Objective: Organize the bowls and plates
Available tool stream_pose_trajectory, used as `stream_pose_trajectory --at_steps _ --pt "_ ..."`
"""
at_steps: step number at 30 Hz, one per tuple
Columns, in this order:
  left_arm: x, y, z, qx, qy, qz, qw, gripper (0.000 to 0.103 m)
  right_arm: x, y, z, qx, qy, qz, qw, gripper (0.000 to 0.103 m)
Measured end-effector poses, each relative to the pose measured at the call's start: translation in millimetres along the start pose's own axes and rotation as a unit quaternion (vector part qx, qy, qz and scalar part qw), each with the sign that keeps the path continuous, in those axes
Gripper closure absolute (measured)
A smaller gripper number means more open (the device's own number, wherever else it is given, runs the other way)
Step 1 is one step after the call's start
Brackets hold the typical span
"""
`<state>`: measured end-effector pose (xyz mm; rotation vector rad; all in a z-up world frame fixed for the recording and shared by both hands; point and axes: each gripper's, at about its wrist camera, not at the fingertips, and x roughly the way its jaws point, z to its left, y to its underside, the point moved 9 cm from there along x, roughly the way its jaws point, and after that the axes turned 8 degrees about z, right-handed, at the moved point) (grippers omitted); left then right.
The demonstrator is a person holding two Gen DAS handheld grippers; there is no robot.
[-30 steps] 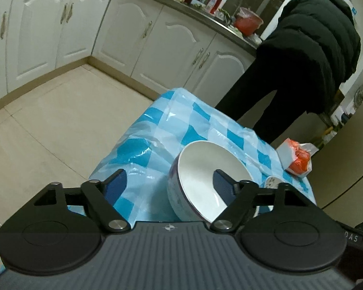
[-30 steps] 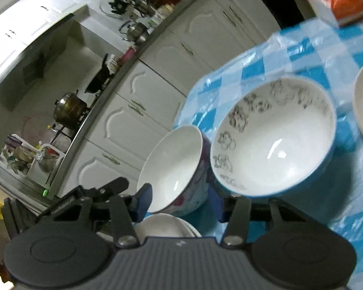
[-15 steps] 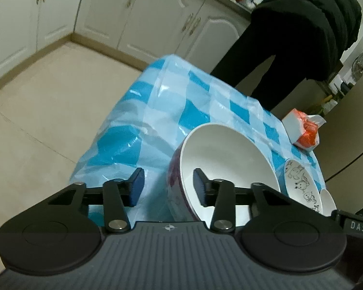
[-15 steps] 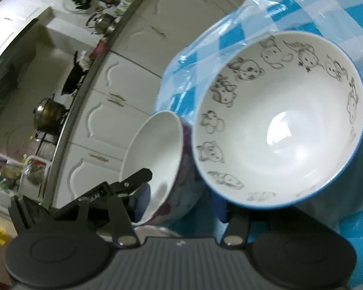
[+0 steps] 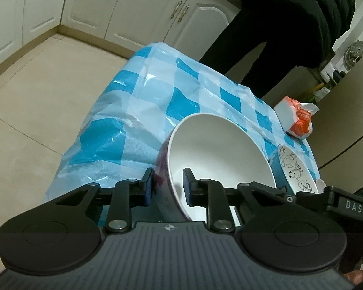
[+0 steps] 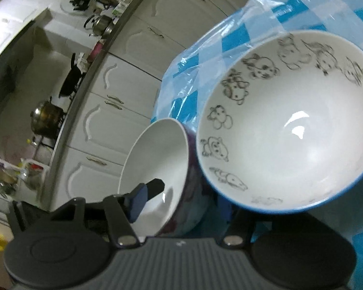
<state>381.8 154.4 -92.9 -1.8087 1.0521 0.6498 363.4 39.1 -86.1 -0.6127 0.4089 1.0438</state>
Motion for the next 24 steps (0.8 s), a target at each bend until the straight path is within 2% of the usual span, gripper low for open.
stream_pose_trajectory --at_steps 11,24 --pt "-15 -4 -4 0.014 -0.012 -0.041 0.999 0.08 0 4 6 -0.035 -0.002 -0.003 0.999 0.045" --pt "-53 -3 -17 0.017 -0.01 -0.091 0.9956 0.079 -22 11 34 -0.099 -0.026 -0.045 0.994 0.048"
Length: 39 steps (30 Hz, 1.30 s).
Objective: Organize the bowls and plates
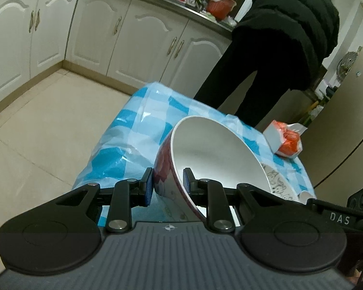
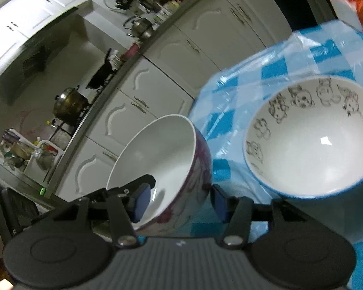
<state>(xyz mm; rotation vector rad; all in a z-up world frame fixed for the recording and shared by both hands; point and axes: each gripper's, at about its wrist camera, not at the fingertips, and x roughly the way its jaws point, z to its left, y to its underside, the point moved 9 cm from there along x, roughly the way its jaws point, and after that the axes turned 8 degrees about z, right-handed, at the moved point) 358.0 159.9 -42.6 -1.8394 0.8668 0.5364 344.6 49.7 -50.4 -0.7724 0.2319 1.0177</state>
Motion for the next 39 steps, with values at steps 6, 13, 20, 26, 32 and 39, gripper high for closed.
stream_pose_trajectory --at_steps 6,13,20,26,32,39 --pt "-19 3 -19 0.01 0.014 -0.013 0.9998 0.078 -25 1 8 -0.025 0.004 -0.029 0.999 0.048" --pt "-31 17 -47 0.031 0.028 -0.018 0.999 0.077 -61 9 3 -0.017 -0.004 -0.051 0.999 0.048" --pt "-38 41 -84 0.052 0.058 -0.005 0.9969 0.077 -109 21 -13 -0.008 0.005 -0.079 0.997 0.048" --pt "-36 64 -118 0.074 0.086 0.014 0.9934 0.077 -151 39 -37 0.009 0.021 -0.095 0.995 0.048" --pt "-29 87 -146 0.094 0.107 0.042 0.9889 0.077 -191 57 -60 0.029 0.035 -0.111 0.993 0.048" --pt "-20 120 -181 0.11 0.136 0.077 0.9816 0.077 -242 77 -86 0.049 0.056 -0.139 0.987 0.048"
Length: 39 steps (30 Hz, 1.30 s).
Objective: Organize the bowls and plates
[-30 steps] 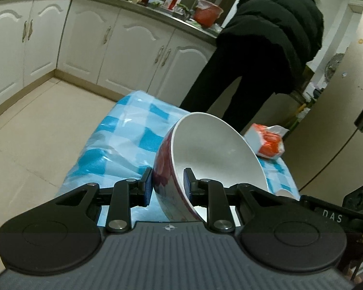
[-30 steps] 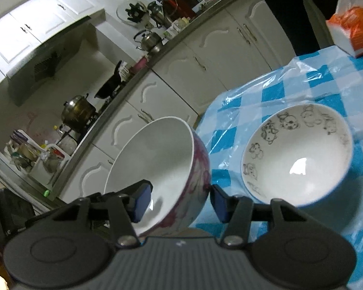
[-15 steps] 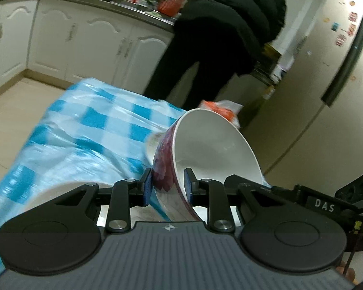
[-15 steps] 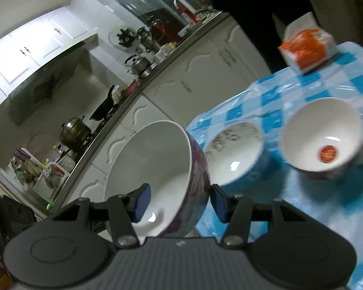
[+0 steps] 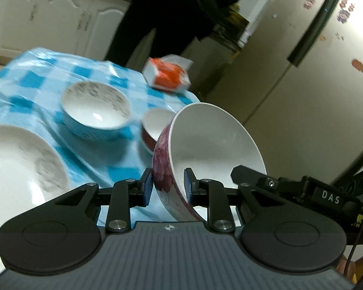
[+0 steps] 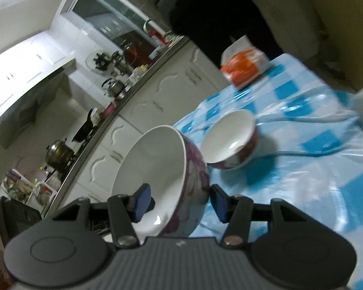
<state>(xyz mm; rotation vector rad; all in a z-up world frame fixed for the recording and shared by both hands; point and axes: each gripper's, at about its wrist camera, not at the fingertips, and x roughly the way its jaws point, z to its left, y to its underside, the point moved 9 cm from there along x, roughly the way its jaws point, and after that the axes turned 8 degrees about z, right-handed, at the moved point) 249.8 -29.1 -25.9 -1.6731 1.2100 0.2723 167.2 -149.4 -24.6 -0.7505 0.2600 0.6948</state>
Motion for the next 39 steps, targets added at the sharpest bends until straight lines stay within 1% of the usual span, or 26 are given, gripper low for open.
stream_pose_trajectory --at_steps 4,10,18,23,29,39 --pt "15 15 -18 0.003 0.014 0.021 0.9997 0.077 -25 5 -23 0.019 0.012 -0.011 1.0 0.048" --pt "34 39 -34 0.003 0.028 0.054 0.9981 0.077 -52 17 -55 0.049 0.028 -0.019 0.998 0.048" --pt "57 58 -42 0.009 0.018 0.092 0.9955 0.078 -67 35 -88 0.08 0.046 -0.016 0.996 0.048" --pt "69 68 -45 0.01 0.006 0.105 0.9945 0.078 -67 42 -99 0.091 0.047 -0.009 0.995 0.048" --pt "69 72 -43 0.01 -0.004 0.112 0.9936 0.077 -63 47 -108 0.102 0.046 -0.002 0.994 0.048" --pt "73 72 -48 0.011 -0.004 0.109 0.9939 0.075 -62 49 -109 0.097 0.046 -0.005 0.994 0.048"
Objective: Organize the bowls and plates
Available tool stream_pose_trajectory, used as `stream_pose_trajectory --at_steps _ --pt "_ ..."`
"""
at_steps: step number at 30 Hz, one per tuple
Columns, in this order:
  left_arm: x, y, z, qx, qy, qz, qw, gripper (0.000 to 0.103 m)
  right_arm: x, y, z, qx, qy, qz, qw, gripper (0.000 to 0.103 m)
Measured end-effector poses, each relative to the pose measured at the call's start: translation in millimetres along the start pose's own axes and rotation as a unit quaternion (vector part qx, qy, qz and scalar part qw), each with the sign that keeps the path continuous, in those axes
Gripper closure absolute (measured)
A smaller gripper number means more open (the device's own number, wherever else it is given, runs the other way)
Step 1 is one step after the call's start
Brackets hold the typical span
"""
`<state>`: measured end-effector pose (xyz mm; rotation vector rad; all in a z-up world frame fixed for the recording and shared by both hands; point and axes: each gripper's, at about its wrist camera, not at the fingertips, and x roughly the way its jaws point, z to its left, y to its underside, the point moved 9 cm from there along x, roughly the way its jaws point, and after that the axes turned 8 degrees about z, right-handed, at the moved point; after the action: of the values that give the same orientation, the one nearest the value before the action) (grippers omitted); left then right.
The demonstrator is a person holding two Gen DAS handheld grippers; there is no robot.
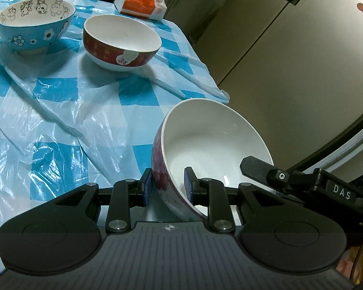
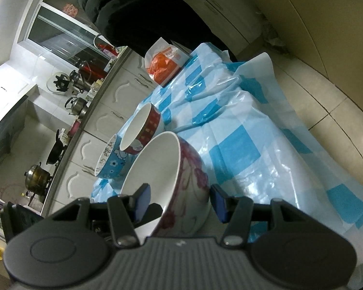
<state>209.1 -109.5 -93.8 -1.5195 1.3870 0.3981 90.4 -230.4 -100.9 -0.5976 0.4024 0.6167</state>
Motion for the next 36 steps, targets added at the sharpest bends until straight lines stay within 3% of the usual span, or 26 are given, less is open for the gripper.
stream_pose_trajectory --at_steps 7,10,14,20,27,31,36 --pt "-1 0 3 0.003 0.01 -0.003 0.9999 0.071 -1 0 -3 0.011 -0.015 -0.001 1.0 0.046" --pt "-4 -1 5 0.009 0.007 -0.013 0.9998 0.069 -6 -2 -3 0.013 -0.018 -0.014 1.0 0.035" --pt "-11 -2 13 0.015 -0.002 -0.029 0.9995 0.047 -16 -6 -5 0.015 -0.022 -0.035 0.999 0.026" --pt "-29 -2 20 0.035 -0.016 -0.06 0.9975 0.032 -26 -5 -3 0.02 -0.046 -0.074 0.996 0.015" --pt "-51 4 25 0.066 -0.054 -0.102 0.9912 0.002 -37 0 3 0.009 -0.055 -0.14 0.989 0.006" --pt "-61 8 26 0.072 -0.065 -0.114 0.9887 0.0 -35 6 10 -0.005 -0.054 -0.157 0.986 0.003" --pt "-68 12 35 0.072 -0.125 -0.116 0.9828 0.0 -32 14 11 -0.018 -0.04 -0.164 0.986 0.001"
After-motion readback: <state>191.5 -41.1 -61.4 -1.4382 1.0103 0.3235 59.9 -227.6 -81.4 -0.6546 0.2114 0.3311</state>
